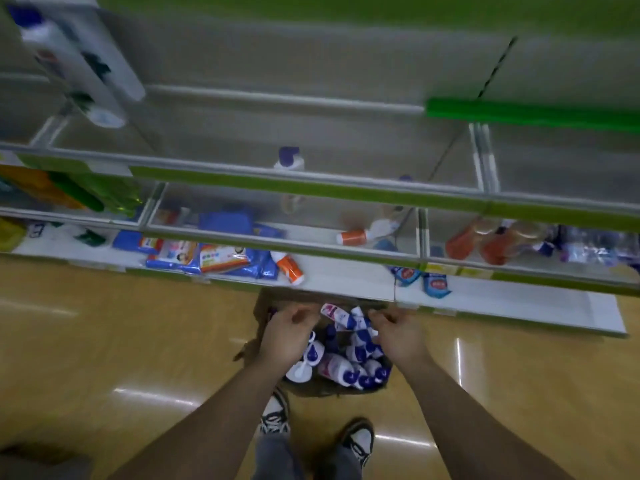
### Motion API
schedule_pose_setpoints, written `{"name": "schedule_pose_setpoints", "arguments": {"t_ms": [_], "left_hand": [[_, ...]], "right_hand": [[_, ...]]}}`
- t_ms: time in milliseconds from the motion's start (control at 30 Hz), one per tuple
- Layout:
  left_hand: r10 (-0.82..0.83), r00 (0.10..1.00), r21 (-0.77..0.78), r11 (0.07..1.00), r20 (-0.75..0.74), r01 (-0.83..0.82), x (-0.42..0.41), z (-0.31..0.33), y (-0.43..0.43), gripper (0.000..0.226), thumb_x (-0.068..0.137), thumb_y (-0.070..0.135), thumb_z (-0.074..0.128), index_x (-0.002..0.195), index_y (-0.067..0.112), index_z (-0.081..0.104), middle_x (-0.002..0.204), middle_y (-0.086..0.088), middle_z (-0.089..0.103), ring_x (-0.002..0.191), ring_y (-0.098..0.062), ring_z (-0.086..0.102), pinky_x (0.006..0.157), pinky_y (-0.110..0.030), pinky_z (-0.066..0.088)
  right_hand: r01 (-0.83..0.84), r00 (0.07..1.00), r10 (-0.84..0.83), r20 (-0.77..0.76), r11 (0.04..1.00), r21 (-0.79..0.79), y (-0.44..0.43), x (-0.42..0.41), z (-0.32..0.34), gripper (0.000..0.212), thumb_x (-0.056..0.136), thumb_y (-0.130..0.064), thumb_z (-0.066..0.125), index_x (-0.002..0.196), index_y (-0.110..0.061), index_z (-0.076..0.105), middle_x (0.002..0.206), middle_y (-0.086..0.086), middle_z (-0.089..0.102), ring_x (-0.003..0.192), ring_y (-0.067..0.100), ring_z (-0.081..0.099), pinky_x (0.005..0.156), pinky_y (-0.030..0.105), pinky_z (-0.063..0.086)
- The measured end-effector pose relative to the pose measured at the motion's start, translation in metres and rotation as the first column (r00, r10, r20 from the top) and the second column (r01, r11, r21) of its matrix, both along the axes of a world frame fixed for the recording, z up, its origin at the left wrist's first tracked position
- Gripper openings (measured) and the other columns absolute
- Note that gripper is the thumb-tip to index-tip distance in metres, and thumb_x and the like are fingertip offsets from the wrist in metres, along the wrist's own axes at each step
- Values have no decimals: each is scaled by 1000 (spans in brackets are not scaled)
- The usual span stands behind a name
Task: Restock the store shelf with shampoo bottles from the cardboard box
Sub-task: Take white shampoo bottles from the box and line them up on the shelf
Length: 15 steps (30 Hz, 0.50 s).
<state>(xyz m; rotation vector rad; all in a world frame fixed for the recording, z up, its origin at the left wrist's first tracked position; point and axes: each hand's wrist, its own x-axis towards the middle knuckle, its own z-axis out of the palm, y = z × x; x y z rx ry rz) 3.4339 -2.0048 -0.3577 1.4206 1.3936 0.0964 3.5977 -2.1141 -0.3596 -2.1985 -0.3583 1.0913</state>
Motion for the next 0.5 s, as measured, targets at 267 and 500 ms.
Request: {"name": "schedule_pose_setpoints", "arguments": {"t_ms": [267, 500], "left_hand": [[-119, 990, -93, 989, -75, 112, 23, -234, 18, 24, 94, 29, 62, 115, 19, 69, 112, 3, 65, 103, -15, 59, 93, -29, 45], [-410, 909, 20, 911, -70, 412, 75, -430, 69, 29, 96, 27, 54, 110, 11, 72, 115, -5, 71, 107, -21, 63, 91, -24, 42]], "right_hand": [[-40, 981, 30, -194, 998, -50, -8, 11, -283, 13, 80, -11, 64, 67, -13, 65, 62, 7, 67, 55, 25, 67, 43, 26, 47], [105, 965, -146, -217, 977, -187, 41, 10, -471, 23, 103, -14, 45, 118, -8, 62, 118, 12, 68, 110, 29, 63, 87, 35, 45]]}}
